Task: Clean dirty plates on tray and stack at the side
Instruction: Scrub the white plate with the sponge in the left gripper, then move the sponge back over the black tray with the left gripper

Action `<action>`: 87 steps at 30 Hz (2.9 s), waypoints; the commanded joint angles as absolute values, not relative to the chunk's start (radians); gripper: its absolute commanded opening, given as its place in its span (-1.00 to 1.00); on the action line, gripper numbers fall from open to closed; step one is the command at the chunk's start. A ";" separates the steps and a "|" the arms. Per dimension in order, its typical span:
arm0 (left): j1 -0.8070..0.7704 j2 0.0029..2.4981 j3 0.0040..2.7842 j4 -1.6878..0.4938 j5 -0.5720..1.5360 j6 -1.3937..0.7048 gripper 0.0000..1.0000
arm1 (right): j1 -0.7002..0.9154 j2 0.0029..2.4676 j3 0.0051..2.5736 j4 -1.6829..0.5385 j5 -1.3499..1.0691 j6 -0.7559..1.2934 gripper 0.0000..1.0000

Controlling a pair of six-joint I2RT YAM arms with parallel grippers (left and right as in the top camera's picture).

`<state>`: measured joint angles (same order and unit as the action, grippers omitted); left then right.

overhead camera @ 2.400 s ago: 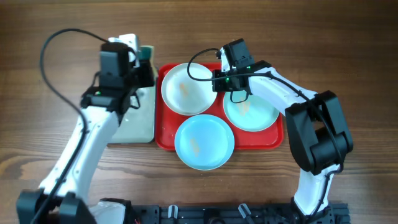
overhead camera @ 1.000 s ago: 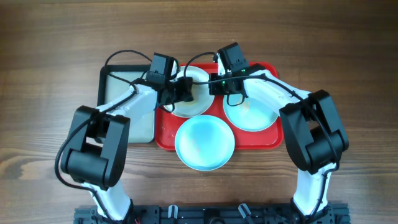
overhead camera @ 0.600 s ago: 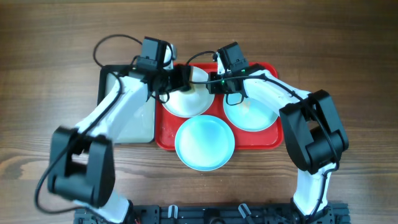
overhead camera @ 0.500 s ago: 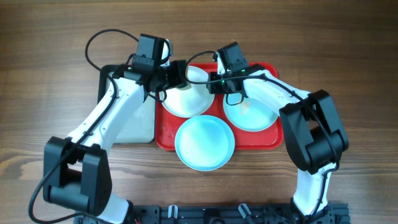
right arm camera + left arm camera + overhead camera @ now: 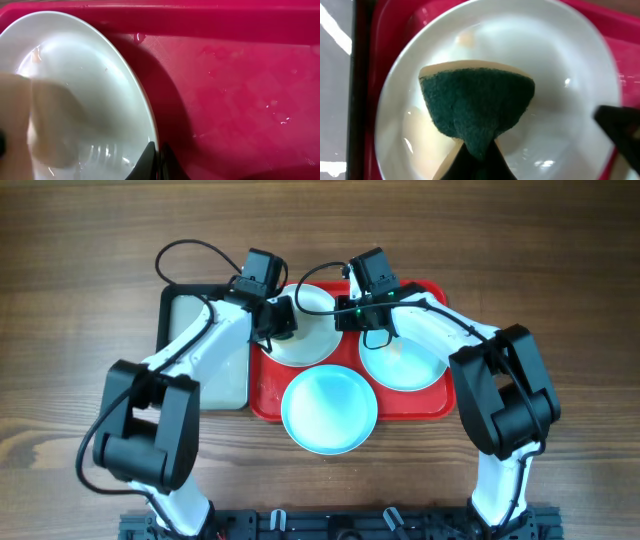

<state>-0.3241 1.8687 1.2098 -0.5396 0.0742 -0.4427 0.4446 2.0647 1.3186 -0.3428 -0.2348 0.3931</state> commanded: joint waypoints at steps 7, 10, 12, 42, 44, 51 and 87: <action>-0.326 1.895 1.201 -0.574 -0.006 -0.458 -0.92 | 0.451 2.085 1.313 -0.345 -0.232 0.393 -0.91; -0.326 1.919 1.201 -0.570 0.000 -0.484 -0.92 | 0.451 2.085 1.313 -0.345 -0.232 0.393 -0.91; -0.327 1.949 1.201 -0.565 0.015 -0.483 -0.92 | 0.451 2.084 1.313 -0.345 -0.232 0.392 -0.91; -0.123 1.587 1.296 -0.973 -0.044 -0.369 -0.92 | 0.451 2.084 1.313 -0.336 -0.223 0.391 -0.91; -0.080 1.586 1.296 -1.096 -0.100 -0.371 -0.92 | 0.451 2.084 1.313 -0.331 -0.196 0.392 -0.91; -0.003 1.586 1.263 -1.058 -0.103 -0.541 -0.92 | 0.451 2.085 1.313 -0.353 -0.124 0.392 -0.91; 0.097 1.586 1.196 -1.024 -0.199 -0.567 -0.92 | 0.451 2.090 1.367 -0.352 -0.065 0.370 -0.91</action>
